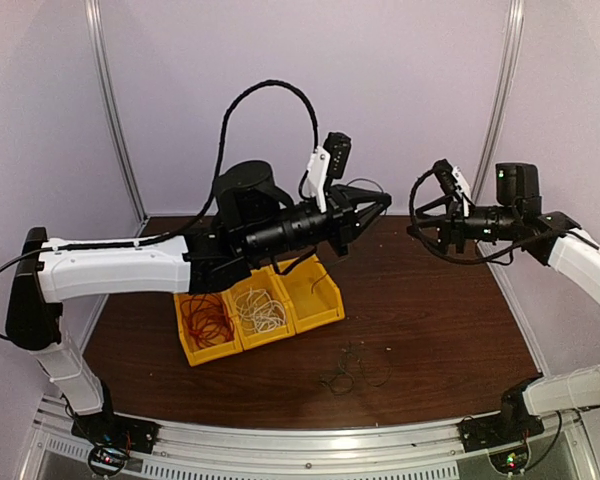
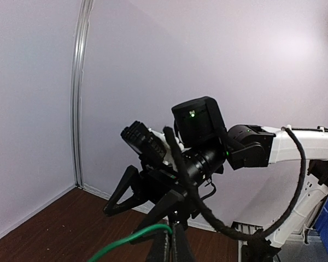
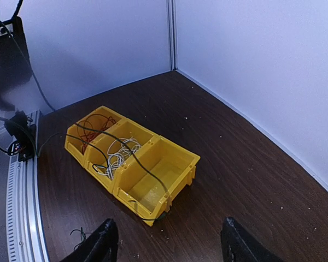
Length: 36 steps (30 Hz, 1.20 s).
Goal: Untangle the cables
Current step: Pass from the right arm to the left, then place the untangled cable in the bin.
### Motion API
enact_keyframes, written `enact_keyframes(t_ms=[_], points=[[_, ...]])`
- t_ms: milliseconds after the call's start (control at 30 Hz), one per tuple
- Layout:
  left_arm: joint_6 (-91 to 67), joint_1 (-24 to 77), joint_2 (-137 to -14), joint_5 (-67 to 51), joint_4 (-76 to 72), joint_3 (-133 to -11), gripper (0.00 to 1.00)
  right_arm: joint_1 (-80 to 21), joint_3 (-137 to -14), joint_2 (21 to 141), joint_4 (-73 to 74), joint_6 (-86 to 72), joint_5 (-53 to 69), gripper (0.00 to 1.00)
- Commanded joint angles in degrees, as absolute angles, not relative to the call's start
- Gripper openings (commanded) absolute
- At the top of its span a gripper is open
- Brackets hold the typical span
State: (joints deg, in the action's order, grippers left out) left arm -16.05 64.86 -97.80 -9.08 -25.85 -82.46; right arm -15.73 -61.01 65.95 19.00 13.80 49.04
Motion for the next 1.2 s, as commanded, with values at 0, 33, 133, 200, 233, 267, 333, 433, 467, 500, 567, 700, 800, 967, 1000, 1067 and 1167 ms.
enact_keyframes(t_ms=[0, 33, 133, 200, 233, 267, 333, 433, 467, 500, 567, 700, 800, 967, 1000, 1067, 1167], points=[[-17.5, 64.8, -96.4, -8.4, -27.2, -79.8, 0.0, -15.2, -61.6, 64.5, 23.2, 20.3, 53.4, 0.66], [-17.6, 64.8, -96.2, -8.2, -27.6, -78.9, 0.0, -15.3, -61.3, 64.9, 25.1, 23.1, 53.8, 0.66], [-17.9, 64.8, -95.5, -6.3, -27.7, -77.0, 0.0, -15.3, -60.2, 66.1, 31.2, 30.3, 53.2, 0.66], [-17.4, 64.7, -94.9, -5.4, -26.8, -76.5, 0.0, -15.2, -59.1, 66.8, 35.0, 35.5, 51.4, 0.66], [-17.1, 64.7, -94.8, -5.2, -25.7, -76.8, 0.0, -15.3, -58.4, 67.1, 36.0, 36.8, 50.5, 0.67], [-16.8, 64.6, -94.7, -5.1, -24.7, -77.1, 0.0, -15.3, -57.6, 67.3, 36.4, 37.4, 49.9, 0.66], [-16.6, 64.5, -94.6, -5.0, -22.9, -77.6, 0.0, -15.3, -55.3, 67.3, 36.0, 37.7, 49.4, 0.67], [-17.3, 64.0, -94.9, -4.6, -19.5, -79.1, 0.0, -15.3, -50.8, 66.4, 31.6, 35.5, 49.4, 0.67], [-18.0, 63.7, -95.0, -4.4, -18.2, -79.8, 0.0, -15.3, -49.0, 65.9, 29.3, 34.4, 49.2, 0.67], [-19.0, 63.4, -95.1, -4.4, -16.9, -80.4, 0.0, -15.3, -47.5, 65.4, 27.6, 33.8, 48.6, 0.67], [-20.6, 62.2, -95.5, -6.0, -13.9, -82.2, 0.0, -15.3, -46.4, 64.3, 26.0, 33.5, 46.1, 0.67], [-23.2, 59.1, -96.6, -8.9, -5.8, -87.5, 0.0, -15.1, -44.8, 62.4, 23.2, 31.9, 41.7, 0.67], [-24.1, 56.9, -97.1, -11.1, -1.8, -90.1, 0.0, -15.1, -44.1, 62.6, 22.6, 32.1, 40.9, 0.68], [-24.9, 53.9, -97.5, -13.9, 1.6, -90.9, 0.0, -15.1, -44.3, 64.8, 22.6, 32.7, 40.4, 0.68], [-24.9, 53.6, -97.4, -13.8, 1.7, -90.7, 0.0, -15.1, -44.5, 65.2, 22.7, 32.8, 40.4, 0.68], [-24.8, 53.3, -97.5, -13.7, 1.5, -90.5, 0.0, -15.1, -44.5, 65.6, 22.8, 32.9, 40.5, 0.68], [-24.8, 53.1, -98.0, -13.9, 1.2, -90.5, 0.0, -15.1, -44.4, 65.7, 22.8, 33.0, 40.4, 0.68]])
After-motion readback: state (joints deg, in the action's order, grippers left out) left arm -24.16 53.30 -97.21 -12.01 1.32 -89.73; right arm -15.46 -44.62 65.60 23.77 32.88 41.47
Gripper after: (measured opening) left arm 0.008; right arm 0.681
